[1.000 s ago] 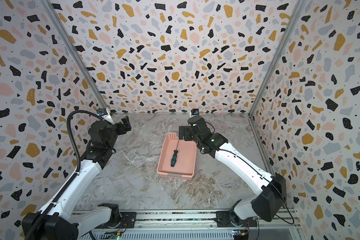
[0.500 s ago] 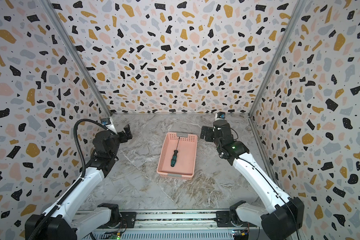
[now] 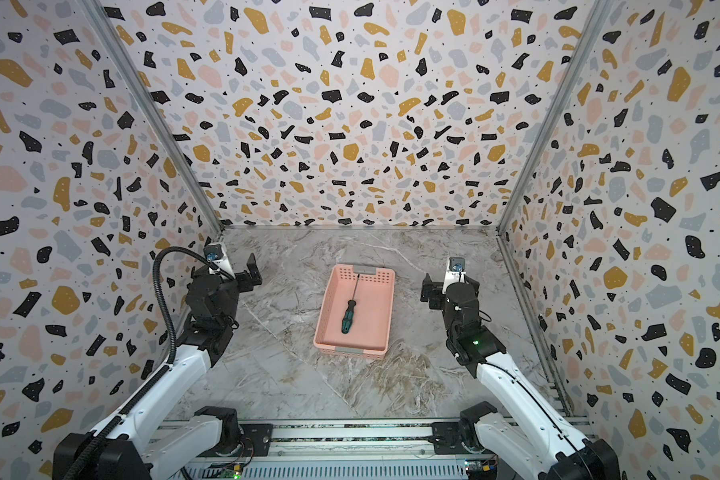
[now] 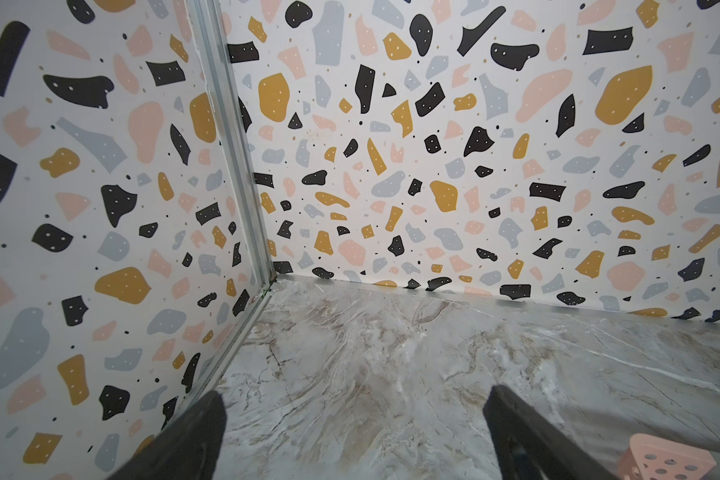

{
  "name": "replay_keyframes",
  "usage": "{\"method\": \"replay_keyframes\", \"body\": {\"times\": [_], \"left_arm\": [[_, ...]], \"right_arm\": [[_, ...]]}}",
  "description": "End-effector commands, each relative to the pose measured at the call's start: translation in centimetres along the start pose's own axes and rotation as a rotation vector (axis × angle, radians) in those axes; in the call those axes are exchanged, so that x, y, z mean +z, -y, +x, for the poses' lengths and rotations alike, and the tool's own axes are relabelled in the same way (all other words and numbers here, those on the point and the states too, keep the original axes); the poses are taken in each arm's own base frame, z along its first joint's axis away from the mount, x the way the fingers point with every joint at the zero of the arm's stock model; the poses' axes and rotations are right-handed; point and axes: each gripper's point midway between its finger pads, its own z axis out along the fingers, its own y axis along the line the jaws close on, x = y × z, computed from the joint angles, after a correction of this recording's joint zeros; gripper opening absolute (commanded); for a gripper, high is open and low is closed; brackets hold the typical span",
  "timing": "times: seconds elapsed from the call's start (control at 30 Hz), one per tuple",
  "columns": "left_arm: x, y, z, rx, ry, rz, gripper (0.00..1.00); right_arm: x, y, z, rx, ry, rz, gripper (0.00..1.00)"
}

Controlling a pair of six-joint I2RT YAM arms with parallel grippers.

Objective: Put the screwdriver in the bin

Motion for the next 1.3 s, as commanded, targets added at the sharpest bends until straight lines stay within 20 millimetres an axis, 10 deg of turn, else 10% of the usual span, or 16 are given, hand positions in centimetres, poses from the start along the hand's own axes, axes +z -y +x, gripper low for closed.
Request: {"method": "replay_keyframes", "body": {"times": [0.0, 0.4, 0.87, 1.27], "left_arm": [[-0.6, 0.0, -1.6, 0.034, 0.116, 0.002, 0.99], [0.5, -0.8, 2.1, 0.117, 0.026, -0.063, 1.00], [-0.9, -1.8, 9.1, -0.035, -0.015, -0.099, 1.00], [0.2, -0.9, 8.7, 0.004, -0.010, -0.068, 1.00]], "right_arm": [[0.0, 1.8, -1.8, -0.064, 0.156, 0.069, 0.99], [0.6, 4.1, 3.7, -0.035, 0.202, 0.092, 0.99], [1.8, 4.8, 4.9, -0.012, 0.231, 0.013, 0.99], [4.0, 3.0, 9.0, -0.068, 0.178, -0.073, 0.99]]}}
